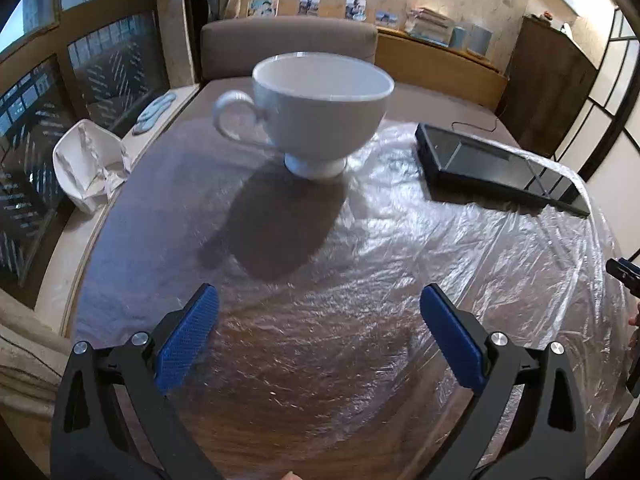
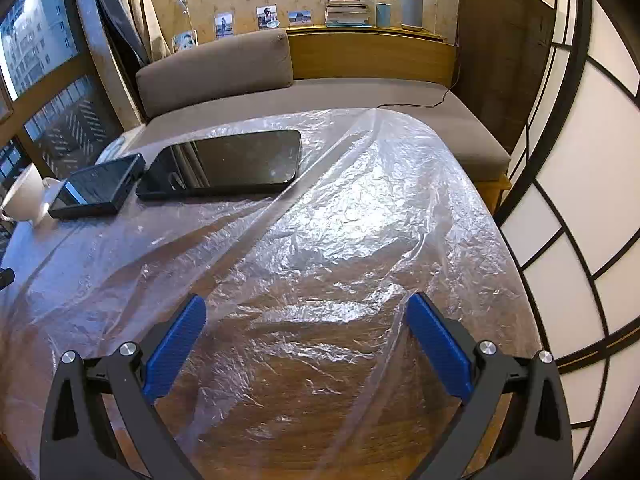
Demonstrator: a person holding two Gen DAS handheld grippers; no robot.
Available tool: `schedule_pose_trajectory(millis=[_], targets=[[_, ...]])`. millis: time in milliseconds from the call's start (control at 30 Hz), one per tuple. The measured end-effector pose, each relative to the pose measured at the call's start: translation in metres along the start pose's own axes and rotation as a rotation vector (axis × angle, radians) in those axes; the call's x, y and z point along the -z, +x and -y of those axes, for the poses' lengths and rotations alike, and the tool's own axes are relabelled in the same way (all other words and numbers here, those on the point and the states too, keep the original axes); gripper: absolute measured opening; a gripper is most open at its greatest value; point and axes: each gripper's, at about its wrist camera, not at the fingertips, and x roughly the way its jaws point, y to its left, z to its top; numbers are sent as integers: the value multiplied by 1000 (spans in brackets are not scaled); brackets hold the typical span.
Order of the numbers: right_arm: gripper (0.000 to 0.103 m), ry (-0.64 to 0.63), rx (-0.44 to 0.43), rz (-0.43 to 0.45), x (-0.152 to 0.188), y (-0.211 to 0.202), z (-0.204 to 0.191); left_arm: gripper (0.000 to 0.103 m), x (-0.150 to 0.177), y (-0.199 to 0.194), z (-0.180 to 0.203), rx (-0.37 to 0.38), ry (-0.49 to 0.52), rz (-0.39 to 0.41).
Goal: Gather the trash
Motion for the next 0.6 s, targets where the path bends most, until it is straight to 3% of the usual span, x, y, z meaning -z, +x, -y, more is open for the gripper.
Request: schedule_pose_trajectory(millis=[233,600], targets=[[99,-24,32,-9,1,-1,-8,102,-1,6,5,-76,35,-17],[99,-25,32,-10,1,-1,-8,102,-3,6,2,-72,32,-19]])
